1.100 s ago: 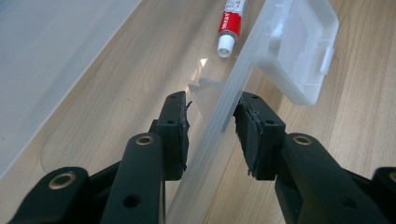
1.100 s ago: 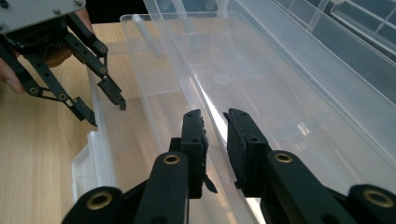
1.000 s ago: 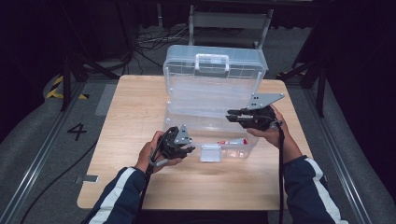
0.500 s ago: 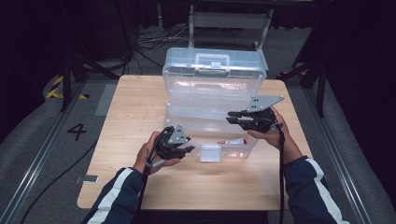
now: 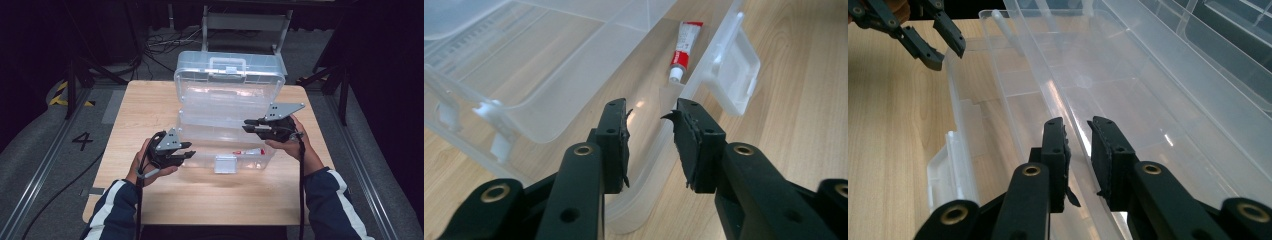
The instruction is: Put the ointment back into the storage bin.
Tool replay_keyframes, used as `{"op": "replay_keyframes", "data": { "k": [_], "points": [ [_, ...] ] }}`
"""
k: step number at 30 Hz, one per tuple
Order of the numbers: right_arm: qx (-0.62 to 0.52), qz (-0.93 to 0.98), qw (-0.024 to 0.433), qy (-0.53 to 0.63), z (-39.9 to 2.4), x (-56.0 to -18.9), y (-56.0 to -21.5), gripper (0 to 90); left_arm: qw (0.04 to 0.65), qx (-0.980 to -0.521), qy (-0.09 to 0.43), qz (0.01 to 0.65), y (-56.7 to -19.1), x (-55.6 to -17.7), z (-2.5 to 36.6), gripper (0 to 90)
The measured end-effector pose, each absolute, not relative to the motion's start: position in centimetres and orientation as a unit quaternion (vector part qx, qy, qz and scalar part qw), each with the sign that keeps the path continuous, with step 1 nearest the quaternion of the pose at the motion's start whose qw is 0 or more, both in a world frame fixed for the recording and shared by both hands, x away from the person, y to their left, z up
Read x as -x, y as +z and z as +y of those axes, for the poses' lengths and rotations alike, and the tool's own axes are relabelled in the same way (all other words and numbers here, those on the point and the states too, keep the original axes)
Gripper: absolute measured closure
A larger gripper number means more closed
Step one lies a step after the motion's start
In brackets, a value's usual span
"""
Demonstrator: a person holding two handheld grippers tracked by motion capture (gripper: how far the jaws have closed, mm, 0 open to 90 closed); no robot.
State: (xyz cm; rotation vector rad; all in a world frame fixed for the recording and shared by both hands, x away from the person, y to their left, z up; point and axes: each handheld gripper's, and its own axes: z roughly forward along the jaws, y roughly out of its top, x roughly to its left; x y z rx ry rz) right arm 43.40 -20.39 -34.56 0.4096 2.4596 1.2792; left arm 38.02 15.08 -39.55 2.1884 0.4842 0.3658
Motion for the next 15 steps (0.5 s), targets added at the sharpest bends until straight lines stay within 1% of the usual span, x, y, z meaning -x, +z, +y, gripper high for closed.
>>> {"op": "replay_keyframes", "data": {
  "k": [8, 12, 15],
  "points": [
    [-0.144, 0.865, 0.17, 0.45, -20.4, -43.4, -34.6, 77.0, 0.427, -0.869, 0.152, 0.198, -38.9, -38.2, 16.7, 82.0],
    [-0.145, 0.865, 0.17, 0.45, -20.4, -43.4, -34.6, 77.0, 0.424, -0.863, 0.17, 0.214, -38.6, -38.6, 17.7, 86.3],
    [-0.145, 0.865, 0.17, 0.45, -20.4, -43.3, -34.6, 77.0, 0.424, -0.86, 0.173, 0.224, -38.6, -39.0, 18.2, 87.6]
  ]
}}
